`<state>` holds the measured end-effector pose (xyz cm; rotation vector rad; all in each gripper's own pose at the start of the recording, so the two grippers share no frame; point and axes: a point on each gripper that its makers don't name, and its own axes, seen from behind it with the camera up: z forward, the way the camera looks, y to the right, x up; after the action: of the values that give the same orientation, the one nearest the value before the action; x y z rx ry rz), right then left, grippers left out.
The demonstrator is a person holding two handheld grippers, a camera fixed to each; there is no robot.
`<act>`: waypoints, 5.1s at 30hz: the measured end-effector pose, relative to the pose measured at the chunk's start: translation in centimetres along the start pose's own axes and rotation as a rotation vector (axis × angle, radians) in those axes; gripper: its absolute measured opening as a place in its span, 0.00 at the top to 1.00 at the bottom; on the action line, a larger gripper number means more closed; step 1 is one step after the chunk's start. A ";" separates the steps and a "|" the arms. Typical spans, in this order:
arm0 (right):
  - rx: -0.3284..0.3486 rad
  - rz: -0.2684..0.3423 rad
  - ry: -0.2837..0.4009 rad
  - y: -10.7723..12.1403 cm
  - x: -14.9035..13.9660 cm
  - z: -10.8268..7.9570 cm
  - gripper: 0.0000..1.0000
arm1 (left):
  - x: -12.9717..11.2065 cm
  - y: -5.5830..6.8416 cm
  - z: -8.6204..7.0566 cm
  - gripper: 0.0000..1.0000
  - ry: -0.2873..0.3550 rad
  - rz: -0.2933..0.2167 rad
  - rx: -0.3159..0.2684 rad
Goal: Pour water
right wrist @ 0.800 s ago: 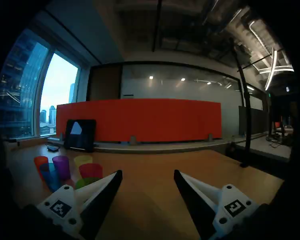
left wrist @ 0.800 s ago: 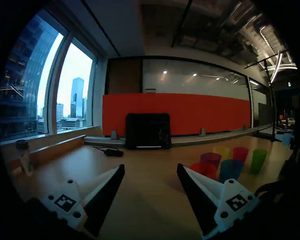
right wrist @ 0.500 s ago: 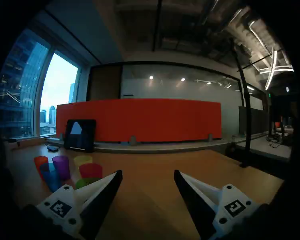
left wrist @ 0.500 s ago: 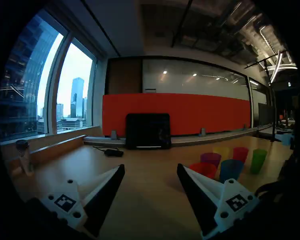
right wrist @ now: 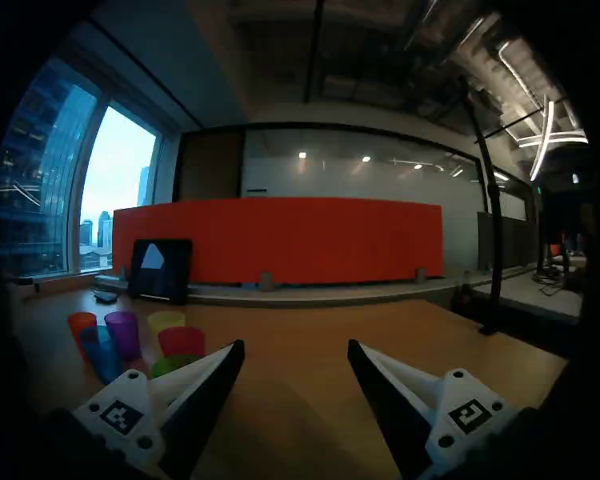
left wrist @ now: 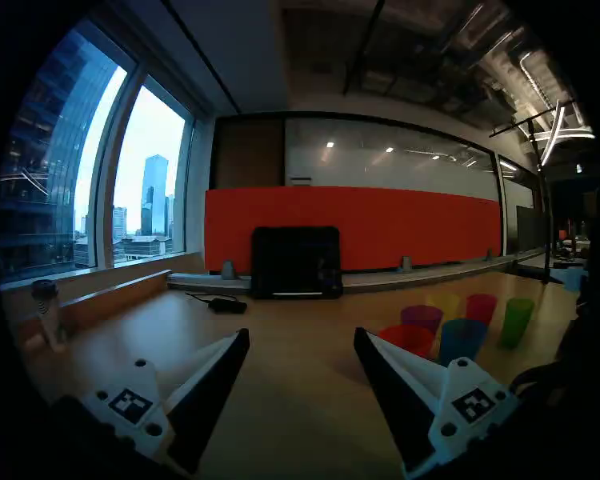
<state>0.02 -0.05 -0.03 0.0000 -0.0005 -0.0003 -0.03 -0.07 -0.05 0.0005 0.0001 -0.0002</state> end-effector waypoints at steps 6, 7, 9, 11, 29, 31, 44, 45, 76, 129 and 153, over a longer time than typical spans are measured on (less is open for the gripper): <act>0.000 0.000 0.000 0.0 0.1 0.0 0.00 | 0.0 0.1 0.1 0.03 0.000 0.000 -0.002; 0.000 -0.001 0.000 0.0 0.1 0.0 0.00 | 0.1 0.1 0.1 0.03 0.000 0.000 -0.003; 0.000 -0.001 0.000 0.0 0.1 0.0 0.00 | 0.1 0.2 0.2 0.03 0.000 0.001 -0.007; 0.001 -0.001 0.000 0.0 0.0 0.0 0.00 | 0.1 0.3 0.2 0.03 -0.001 0.001 -0.011; 0.001 -0.008 -0.013 0.7 2.6 -0.3 0.00 | 1.6 -0.3 0.4 0.03 -0.041 0.038 0.013; 0.008 -0.008 -0.016 0.9 3.8 -0.5 0.00 | 2.6 -0.1 0.5 0.03 -0.045 0.025 0.001; 0.059 -0.041 -0.035 0.9 11.8 -0.3 0.00 | 11.1 0.2 2.0 0.03 -0.048 -0.019 -0.050; 0.064 -0.041 -0.036 0.9 12.3 -0.2 0.00 | 11.9 0.2 2.0 0.03 -0.047 -0.020 -0.053; 0.191 -0.022 -0.041 -1.2 24.1 0.9 0.00 | 26.0 3.1 3.9 0.03 -0.017 -0.016 -0.224; 0.650 -0.195 -0.225 -7.4 17.4 -2.4 0.00 | 16.8 13.0 2.3 0.03 -0.194 0.109 -0.698; 0.714 -0.264 -0.353 -8.2 9.5 -1.1 0.00 | 7.9 16.4 3.2 0.03 -0.339 0.188 -0.788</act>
<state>9.51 -8.27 -1.12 0.7138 -0.3538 -0.2637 7.90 16.30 3.13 -0.7879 -0.3394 0.1880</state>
